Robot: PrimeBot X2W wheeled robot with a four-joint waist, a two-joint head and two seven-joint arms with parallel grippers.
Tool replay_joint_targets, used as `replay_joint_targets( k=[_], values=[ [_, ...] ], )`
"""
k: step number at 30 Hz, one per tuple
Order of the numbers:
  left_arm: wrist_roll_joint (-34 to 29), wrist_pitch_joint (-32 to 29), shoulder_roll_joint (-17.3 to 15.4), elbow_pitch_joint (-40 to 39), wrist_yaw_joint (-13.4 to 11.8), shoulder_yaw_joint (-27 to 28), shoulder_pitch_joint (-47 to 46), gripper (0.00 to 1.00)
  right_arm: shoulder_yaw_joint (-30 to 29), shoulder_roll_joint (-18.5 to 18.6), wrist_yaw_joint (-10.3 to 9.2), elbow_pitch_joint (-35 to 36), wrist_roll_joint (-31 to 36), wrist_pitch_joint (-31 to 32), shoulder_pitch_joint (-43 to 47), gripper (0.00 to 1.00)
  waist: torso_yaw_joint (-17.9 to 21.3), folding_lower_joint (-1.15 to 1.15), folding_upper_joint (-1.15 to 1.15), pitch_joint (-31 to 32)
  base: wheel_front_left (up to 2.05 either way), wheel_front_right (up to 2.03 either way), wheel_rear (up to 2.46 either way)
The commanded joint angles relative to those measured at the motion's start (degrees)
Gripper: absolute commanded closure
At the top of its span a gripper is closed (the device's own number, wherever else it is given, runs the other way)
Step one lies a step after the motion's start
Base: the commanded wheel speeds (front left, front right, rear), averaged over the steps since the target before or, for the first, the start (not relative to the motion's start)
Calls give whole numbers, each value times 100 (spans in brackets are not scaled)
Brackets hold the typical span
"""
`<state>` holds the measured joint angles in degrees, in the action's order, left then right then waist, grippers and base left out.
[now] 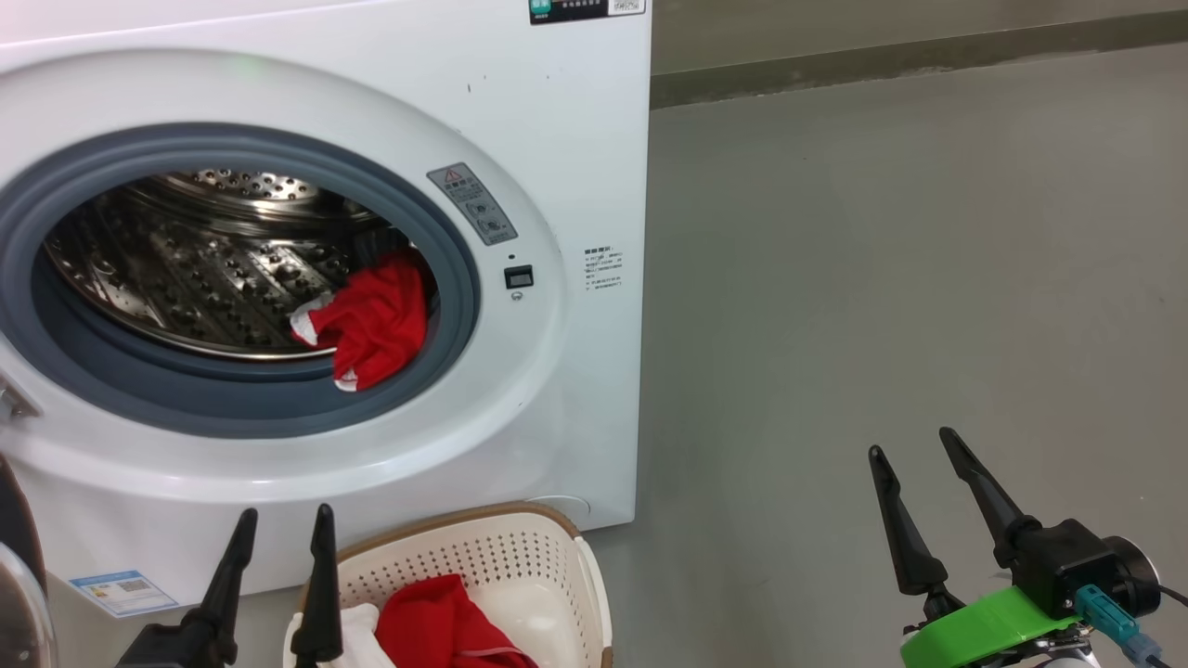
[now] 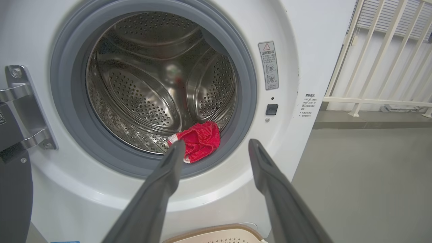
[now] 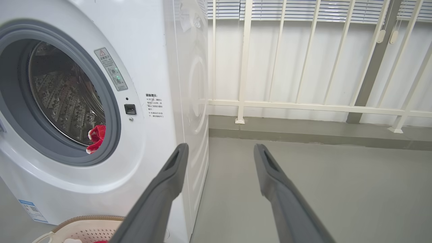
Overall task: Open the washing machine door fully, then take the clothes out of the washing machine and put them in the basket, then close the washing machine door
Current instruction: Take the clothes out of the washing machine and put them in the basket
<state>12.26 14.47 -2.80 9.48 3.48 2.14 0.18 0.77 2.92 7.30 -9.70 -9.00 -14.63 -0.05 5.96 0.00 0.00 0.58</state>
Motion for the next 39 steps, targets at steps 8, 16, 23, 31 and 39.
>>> replay_joint_targets(
  k=[8, 16, 23, 31, 39],
  values=[
    [-18, 52, -30, -212, -89, 205, -41, 0, 161, 27, 19, 139, 9, -37, -151, 0, 4, 0, 0, -67, 0, 0, 0],
    [69, 52, -49, -98, -92, 281, -335, 0, 251, 57, 19, 170, -16, -37, -271, 0, -31, 0, 0, -373, 0, 0, 0],
    [91, 52, -141, 160, -34, 396, -996, 0, 313, 136, 19, 237, -68, -37, -499, 0, -72, 0, 0, -876, 0, 0, 0],
    [46, 52, -218, 478, 23, 426, -1969, 0, 410, 179, 19, 354, -119, -37, -799, 0, -135, 0, 0, -1595, 0, 0, 0],
    [133, 52, -352, 932, 107, 549, -2990, 0, 459, 226, 19, 445, -157, -37, -1064, 0, -167, 0, 0, -2227, 0, 0, 0]
  ],
)
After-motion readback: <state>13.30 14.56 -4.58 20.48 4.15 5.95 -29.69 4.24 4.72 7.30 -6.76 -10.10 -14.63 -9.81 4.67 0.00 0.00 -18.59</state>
